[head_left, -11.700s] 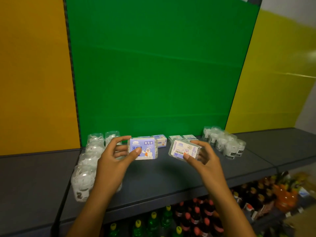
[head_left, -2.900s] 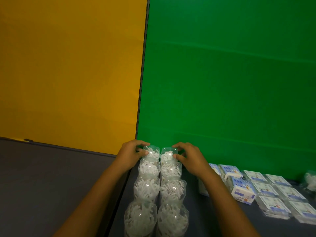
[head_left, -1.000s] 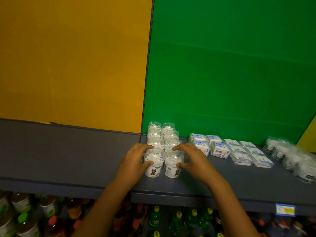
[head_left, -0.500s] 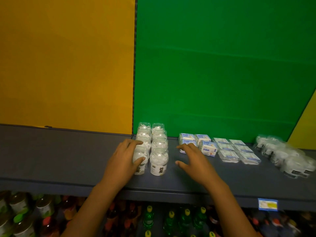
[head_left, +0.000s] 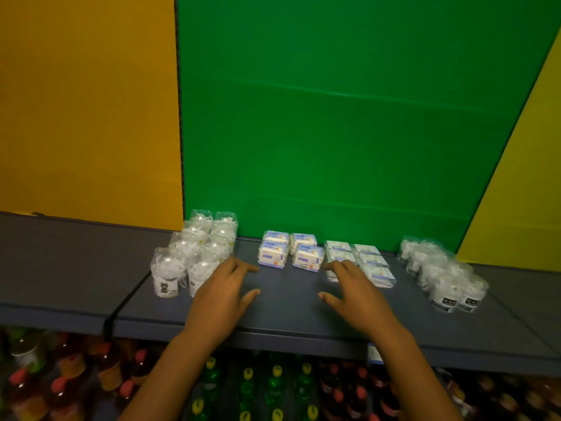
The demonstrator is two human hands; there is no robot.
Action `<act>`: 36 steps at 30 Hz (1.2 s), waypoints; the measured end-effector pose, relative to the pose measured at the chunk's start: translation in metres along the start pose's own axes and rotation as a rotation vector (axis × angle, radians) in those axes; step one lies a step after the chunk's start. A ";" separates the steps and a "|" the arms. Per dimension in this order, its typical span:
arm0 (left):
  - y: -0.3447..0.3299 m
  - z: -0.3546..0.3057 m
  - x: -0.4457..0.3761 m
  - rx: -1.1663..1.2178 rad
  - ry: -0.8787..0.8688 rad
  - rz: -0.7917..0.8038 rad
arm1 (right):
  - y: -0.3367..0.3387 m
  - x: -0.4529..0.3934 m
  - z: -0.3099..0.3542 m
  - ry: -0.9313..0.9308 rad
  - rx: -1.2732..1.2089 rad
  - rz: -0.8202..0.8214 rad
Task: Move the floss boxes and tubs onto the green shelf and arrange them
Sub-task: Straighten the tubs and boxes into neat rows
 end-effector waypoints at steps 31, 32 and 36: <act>-0.133 0.092 -0.147 0.213 0.319 0.178 | -0.093 -0.186 -0.058 -0.050 -0.260 0.208; -0.133 0.092 -0.148 0.239 0.317 0.163 | -0.095 -0.190 -0.058 -0.057 -0.276 0.214; -0.132 0.094 -0.149 0.327 0.298 0.089 | -0.101 -0.202 -0.058 -0.067 -0.328 0.240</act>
Point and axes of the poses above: each hand's wrist, its own x-axis away from the middle knuckle, its own y-axis out of the back of the hand, z = x × y, the point moved 8 cm from there along -x, towards the middle knuckle, and after that the axes turned 10 degrees about x, right-handed, at the moved point
